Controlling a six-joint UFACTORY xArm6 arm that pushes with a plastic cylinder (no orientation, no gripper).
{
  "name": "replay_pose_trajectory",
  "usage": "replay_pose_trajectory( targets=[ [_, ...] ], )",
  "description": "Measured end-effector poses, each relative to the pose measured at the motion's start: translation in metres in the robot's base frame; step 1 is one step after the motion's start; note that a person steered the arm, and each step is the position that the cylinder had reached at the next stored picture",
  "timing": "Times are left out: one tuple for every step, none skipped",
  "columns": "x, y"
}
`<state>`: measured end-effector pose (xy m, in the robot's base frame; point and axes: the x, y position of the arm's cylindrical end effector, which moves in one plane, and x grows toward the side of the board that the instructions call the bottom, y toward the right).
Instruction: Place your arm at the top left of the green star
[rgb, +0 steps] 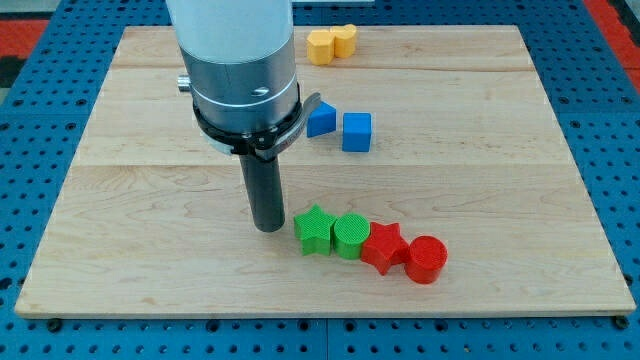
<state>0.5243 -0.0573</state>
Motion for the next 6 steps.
replay_pose_trajectory(
  targets=[
    [-0.0004, 0.0000],
    [-0.0004, 0.0000],
    [-0.0015, 0.0000],
    [-0.0035, 0.0000],
    [-0.0065, 0.0000],
    [-0.0073, -0.0018]
  ],
)
